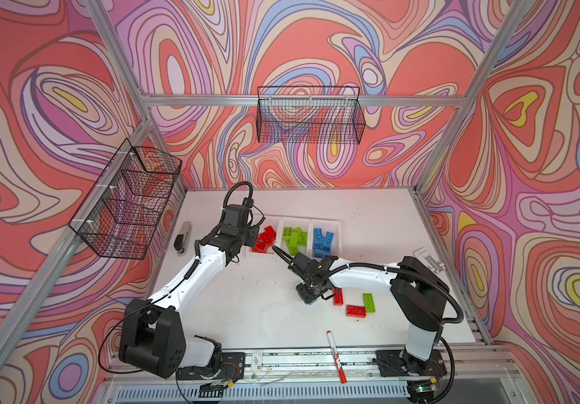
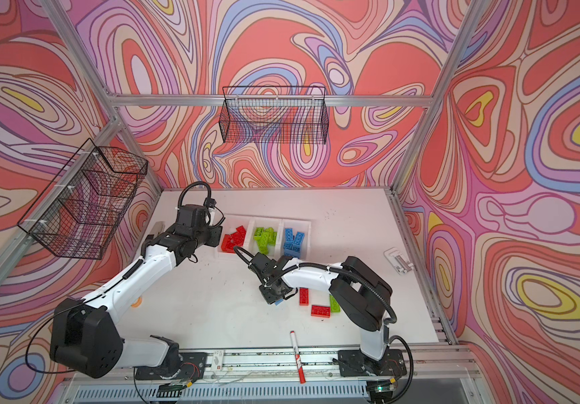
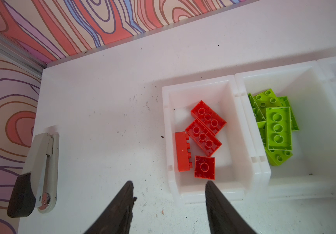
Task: Sort the legos into containers by color
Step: 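Grasp a blue brick with the right gripper and drop it in the blue compartment, then grasp a red brick with the left gripper while the right gripper withdraws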
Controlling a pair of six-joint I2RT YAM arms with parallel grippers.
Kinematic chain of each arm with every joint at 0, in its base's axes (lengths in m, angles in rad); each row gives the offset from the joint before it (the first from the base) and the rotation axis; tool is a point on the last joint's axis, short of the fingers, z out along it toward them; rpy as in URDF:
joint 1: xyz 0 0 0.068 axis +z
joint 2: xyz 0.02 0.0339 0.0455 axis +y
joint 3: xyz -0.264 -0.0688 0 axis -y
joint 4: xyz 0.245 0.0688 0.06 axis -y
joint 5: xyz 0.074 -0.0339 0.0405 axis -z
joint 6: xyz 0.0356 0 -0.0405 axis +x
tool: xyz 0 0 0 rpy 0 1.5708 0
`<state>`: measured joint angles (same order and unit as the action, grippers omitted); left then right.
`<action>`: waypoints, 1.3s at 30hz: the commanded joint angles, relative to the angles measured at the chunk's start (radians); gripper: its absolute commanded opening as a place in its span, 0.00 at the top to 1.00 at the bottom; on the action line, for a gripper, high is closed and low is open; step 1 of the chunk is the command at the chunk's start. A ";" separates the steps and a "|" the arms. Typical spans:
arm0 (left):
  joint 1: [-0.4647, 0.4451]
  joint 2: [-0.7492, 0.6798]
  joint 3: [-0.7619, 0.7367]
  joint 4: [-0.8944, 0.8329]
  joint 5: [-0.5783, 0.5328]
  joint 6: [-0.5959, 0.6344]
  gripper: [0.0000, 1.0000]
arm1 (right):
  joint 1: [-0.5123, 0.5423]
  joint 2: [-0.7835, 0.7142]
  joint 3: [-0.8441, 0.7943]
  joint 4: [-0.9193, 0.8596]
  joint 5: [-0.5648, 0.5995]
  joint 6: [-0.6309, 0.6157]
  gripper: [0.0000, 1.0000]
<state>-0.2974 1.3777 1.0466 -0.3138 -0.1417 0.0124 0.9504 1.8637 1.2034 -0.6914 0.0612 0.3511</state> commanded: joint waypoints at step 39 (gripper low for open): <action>-0.616 0.025 -0.087 0.140 -0.019 -0.194 0.36 | -0.468 -0.097 0.190 0.201 0.075 0.031 0.41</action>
<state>-0.8764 1.3647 0.9123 -0.1825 -0.1535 -0.1478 0.5121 1.8301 1.4315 -0.5236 0.1246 0.3653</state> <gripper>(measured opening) 0.637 0.595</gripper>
